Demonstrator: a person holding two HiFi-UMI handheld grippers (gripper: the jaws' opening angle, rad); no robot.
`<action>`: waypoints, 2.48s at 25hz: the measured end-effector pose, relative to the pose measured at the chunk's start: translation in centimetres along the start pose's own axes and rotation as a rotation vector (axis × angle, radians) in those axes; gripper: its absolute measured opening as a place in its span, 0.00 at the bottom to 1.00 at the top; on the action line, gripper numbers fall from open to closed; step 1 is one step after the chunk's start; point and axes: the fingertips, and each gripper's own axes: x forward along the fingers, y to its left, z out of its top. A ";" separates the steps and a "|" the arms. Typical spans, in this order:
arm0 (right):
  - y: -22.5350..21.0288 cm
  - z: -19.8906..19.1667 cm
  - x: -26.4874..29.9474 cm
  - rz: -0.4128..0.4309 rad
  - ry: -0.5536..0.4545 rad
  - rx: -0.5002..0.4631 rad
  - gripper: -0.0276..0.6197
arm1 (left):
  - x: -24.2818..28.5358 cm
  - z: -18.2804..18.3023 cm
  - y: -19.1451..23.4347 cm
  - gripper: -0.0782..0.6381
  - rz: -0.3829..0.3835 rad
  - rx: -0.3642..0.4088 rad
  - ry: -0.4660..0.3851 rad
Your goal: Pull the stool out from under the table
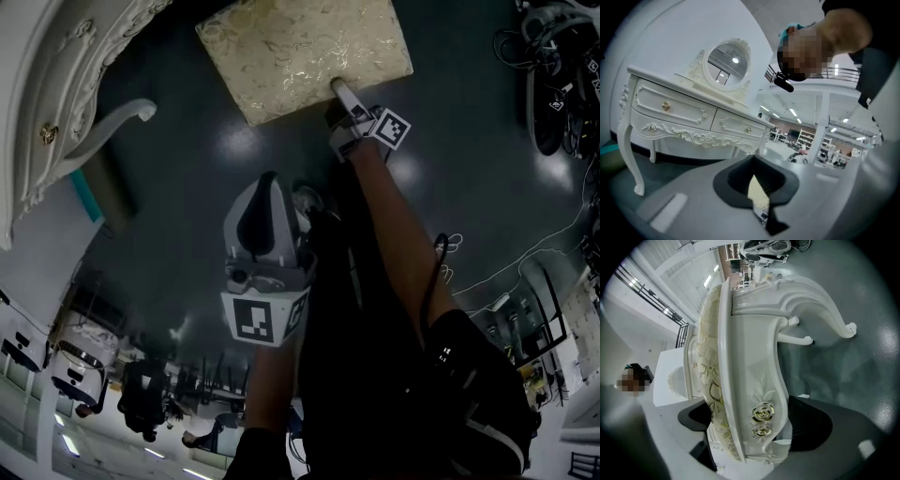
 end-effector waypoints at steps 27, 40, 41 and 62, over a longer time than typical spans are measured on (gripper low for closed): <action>-1.6 -4.5 -10.9 0.008 -0.081 0.007 0.82 | -10.2 -4.8 -2.8 0.12 -0.117 -0.008 0.014; -1.8 -4.5 -11.1 0.008 -0.074 -0.002 0.82 | -11.1 -4.9 -2.4 0.12 -0.122 -0.005 0.011; -1.8 -4.6 -11.0 0.008 -0.064 -0.002 0.81 | -11.1 -4.9 -2.2 0.12 -0.117 -0.007 0.009; -1.9 -7.5 -15.1 0.020 0.133 -0.014 0.80 | -10.9 -5.2 -4.3 0.12 -0.152 0.002 0.013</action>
